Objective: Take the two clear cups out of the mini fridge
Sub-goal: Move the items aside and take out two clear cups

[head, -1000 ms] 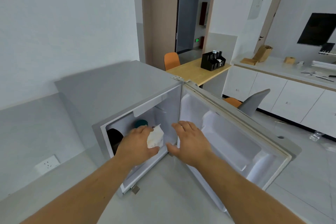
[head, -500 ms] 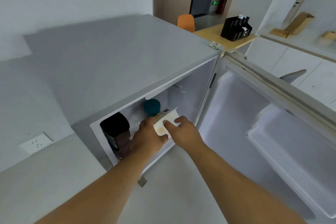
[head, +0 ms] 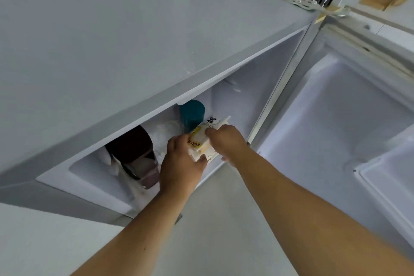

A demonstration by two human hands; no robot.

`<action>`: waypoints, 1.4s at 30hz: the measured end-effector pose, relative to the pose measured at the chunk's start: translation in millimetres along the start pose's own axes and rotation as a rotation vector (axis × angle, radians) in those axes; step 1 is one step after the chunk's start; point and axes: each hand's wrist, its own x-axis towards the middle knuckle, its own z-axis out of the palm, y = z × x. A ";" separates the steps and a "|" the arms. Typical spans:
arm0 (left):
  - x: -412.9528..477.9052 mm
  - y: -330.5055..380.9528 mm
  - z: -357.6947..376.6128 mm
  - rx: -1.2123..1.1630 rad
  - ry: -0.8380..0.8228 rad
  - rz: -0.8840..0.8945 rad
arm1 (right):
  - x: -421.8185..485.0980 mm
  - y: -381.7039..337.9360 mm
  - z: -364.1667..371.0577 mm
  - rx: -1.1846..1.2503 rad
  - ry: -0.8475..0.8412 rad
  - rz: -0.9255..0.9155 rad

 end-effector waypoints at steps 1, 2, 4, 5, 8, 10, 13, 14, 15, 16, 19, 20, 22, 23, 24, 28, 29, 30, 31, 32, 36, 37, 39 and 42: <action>-0.6 -0.1 1.5 -0.010 -0.005 0.001 | 1.6 0.0 -2.6 0.010 -0.002 0.007; -1.4 0.3 3.2 -0.030 -0.016 -0.001 | 2.8 -0.5 -5.4 0.015 -0.001 0.009; -3.3 1.5 8.0 -0.091 -0.046 -0.017 | 5.1 -2.0 -12.3 -0.018 0.006 -0.009; -4.0 2.4 11.3 -0.129 -0.063 -0.031 | 6.3 -2.9 -16.2 -0.060 0.012 -0.020; -2.9 5.8 24.1 -0.249 -0.123 -0.083 | 14.5 -2.7 -27.7 -0.163 0.023 -0.061; 0.9 8.8 34.3 -0.332 -0.163 -0.111 | 21.7 -1.9 -35.5 -0.239 0.034 -0.107; 8.3 15.1 50.7 -0.449 -0.186 -0.137 | 34.3 -1.1 -46.3 -0.339 0.066 -0.171; 10.3 17.4 56.5 -0.479 -0.189 -0.139 | 38.8 -1.8 -49.0 -0.379 0.082 -0.191; 12.1 19.7 62.7 -0.512 -0.190 -0.143 | 43.7 -2.7 -51.1 -0.430 0.100 -0.220; 13.5 22.0 67.9 -0.554 -0.192 -0.151 | 48.3 -3.8 -52.6 -0.493 0.119 -0.252; 18.4 27.1 80.6 -0.681 -0.215 -0.210 | 61.5 -6.9 -53.0 -0.621 0.180 -0.315; 21.1 28.4 83.5 -0.695 -0.224 -0.223 | 65.8 -8.0 -52.0 -0.643 0.196 -0.324; 27.6 29.5 88.9 -0.706 -0.237 -0.232 | 72.6 -11.7 -49.2 -0.684 0.221 -0.340; 31.4 30.0 91.2 -0.701 -0.237 -0.232 | 75.7 -14.4 -48.1 -0.700 0.225 -0.343; 35.6 30.2 93.6 -0.695 -0.230 -0.231 | 78.3 -17.7 -47.2 -0.707 0.224 -0.346; 53.6 29.0 101.6 -0.723 -0.197 -0.239 | 85.3 -28.9 -42.0 -0.685 0.233 -0.387; 57.8 28.0 102.4 -0.729 -0.183 -0.243 | 86.7 -30.5 -39.5 -0.693 0.240 -0.402; 62.2 27.3 102.5 -0.733 -0.162 -0.243 | 88.4 -31.4 -36.6 -0.702 0.249 -0.416; 65.6 26.7 101.9 -0.730 -0.143 -0.239 | 90.3 -31.8 -34.0 -0.695 0.258 -0.429; 68.6 26.7 101.0 -0.721 -0.128 -0.233 | 91.8 -32.2 -31.9 -0.675 0.266 -0.437; 70.8 24.7 99.6 -0.710 -0.098 -0.212 | 93.3 -29.8 -29.8 -0.641 0.312 -0.463; 69.4 24.4 98.9 -0.694 -0.098 -0.206 | 92.4 -27.1 -30.0 -0.674 0.325 -0.477; 66.2 23.5 96.1 -0.641 -0.113 -0.193 | 88.0 -19.0 -31.8 -0.687 0.361 -0.503; 60.0 23.8 89.1 -0.553 -0.143 -0.175 | 75.0 -4.7 -36.5 -0.555 0.413 -0.529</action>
